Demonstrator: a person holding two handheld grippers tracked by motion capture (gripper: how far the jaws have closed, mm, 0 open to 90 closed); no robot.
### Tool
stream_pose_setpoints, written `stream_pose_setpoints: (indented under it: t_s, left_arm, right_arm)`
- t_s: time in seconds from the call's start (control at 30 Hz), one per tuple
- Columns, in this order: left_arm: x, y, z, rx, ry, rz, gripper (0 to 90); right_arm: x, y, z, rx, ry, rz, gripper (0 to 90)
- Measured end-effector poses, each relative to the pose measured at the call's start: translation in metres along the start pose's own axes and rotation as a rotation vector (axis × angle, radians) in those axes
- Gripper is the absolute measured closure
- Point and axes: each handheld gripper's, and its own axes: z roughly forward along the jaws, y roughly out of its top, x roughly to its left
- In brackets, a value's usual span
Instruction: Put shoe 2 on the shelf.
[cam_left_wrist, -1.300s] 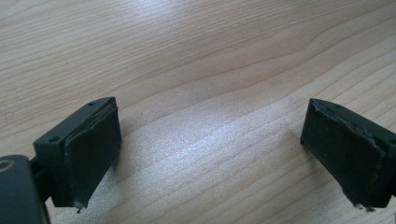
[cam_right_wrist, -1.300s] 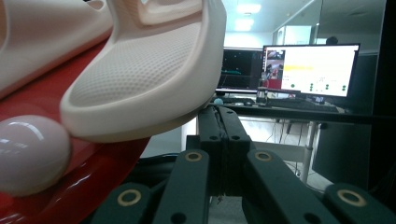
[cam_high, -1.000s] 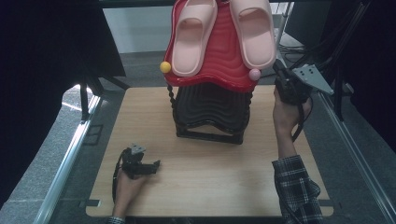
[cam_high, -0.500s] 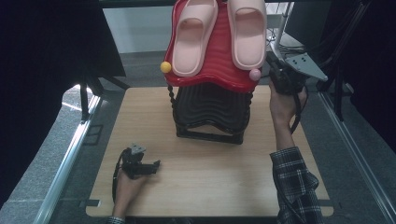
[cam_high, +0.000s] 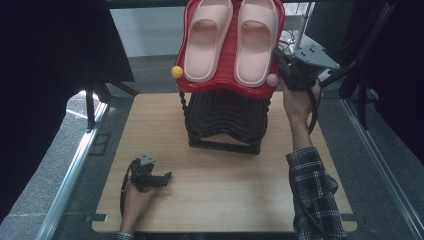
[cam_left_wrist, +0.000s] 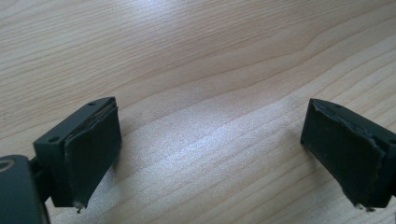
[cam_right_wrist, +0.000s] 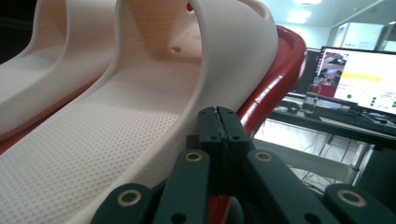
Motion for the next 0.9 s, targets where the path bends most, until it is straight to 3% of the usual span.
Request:
stream_pose_setpoints:
  t_s: [0.17, 0.33, 0.47, 0.63, 0.8, 0.9]
  left_arm:
    - [0.0, 0.0, 0.0, 0.001, 0.0, 0.001, 4.9]
    - [0.0, 0.0, 0.0, 0.001, 0.0, 0.001, 4.9]
    - [0.0, 0.0, 0.0, -0.002, 0.001, 0.0, 4.9]
    - [0.0, 0.0, 0.0, -0.003, 0.001, 0.0, 4.9]
    - [0.0, 0.0, 0.0, -0.003, 0.001, 0.0, 4.9]
    - [0.0, 0.0, 0.0, -0.003, 0.001, 0.0, 4.9]
  right_arm:
    - [-0.005, 0.004, 0.005, 0.01, 0.054, 0.002, 89.6]
    - [-0.007, 0.003, 0.0, -0.005, 0.051, 0.001, 87.9]
    - [-0.013, -0.001, -0.009, -0.034, -0.027, 0.011, 76.5]
    - [-0.022, -0.016, -0.021, -0.004, -0.12, 0.007, 49.3]
    - [-0.029, -0.038, -0.028, 0.045, -0.133, 0.013, 34.6]
    - [-0.032, -0.051, -0.033, 0.078, -0.138, 0.025, 31.3]
